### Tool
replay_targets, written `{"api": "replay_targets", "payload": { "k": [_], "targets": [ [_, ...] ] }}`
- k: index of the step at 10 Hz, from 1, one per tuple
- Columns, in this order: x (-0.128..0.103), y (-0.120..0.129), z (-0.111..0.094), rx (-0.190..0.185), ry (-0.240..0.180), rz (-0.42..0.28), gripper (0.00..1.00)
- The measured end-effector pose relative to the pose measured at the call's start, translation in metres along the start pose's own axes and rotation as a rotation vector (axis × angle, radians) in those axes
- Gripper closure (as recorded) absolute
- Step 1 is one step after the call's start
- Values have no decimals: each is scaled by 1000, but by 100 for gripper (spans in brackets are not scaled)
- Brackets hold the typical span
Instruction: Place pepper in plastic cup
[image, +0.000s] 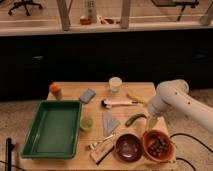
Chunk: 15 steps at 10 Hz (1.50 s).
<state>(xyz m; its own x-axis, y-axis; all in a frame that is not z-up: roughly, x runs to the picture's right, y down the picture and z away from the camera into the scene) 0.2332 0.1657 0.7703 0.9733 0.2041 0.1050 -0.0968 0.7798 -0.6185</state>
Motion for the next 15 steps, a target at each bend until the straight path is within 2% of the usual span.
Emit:
{"api": "replay_targets", "payload": {
  "k": [4,8,15],
  "targets": [
    [-4,-9,9,-4,9,-115,20],
    [-2,-19,28,-2,44,-218,20],
    [-7,-39,65,-45,21,-320,20]
  ]
}}
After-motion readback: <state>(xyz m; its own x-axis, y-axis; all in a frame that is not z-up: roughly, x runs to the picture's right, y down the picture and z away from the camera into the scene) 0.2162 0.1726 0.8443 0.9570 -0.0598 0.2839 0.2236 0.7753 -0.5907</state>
